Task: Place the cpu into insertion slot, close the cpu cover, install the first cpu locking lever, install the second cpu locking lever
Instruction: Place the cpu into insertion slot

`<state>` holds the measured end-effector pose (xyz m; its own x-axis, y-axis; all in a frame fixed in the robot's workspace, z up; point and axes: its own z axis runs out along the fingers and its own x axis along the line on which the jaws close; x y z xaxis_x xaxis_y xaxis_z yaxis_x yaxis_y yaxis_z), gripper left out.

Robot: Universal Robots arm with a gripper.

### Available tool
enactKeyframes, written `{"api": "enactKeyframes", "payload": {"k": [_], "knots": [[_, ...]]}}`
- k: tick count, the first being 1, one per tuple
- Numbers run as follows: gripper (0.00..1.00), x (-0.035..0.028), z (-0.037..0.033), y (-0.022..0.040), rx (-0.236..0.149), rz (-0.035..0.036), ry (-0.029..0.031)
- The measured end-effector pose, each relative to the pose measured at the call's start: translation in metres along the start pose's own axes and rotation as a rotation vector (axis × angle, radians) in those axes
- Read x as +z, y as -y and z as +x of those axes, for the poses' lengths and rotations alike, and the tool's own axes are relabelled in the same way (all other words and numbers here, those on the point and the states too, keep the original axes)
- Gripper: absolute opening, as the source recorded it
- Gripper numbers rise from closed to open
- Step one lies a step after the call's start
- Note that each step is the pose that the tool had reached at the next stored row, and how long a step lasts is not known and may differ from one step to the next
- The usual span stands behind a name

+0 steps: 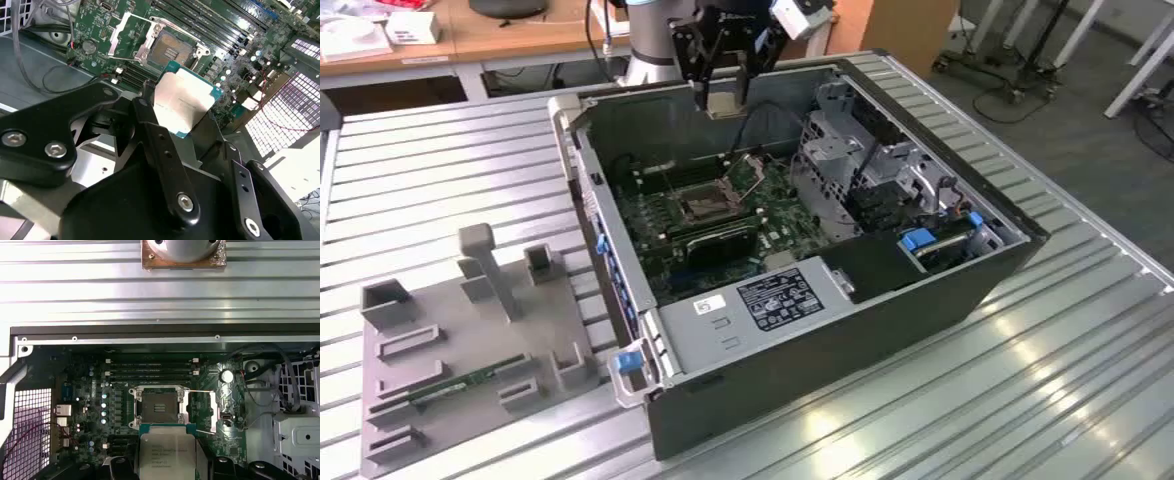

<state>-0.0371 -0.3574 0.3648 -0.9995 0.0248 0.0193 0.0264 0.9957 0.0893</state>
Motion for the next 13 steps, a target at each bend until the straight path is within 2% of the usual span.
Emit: {"api": "enactKeyframes", "payload": {"k": [13], "knots": [[0.54,0.0005,0.0004,0.0,0.0,0.0,0.0001]]}}
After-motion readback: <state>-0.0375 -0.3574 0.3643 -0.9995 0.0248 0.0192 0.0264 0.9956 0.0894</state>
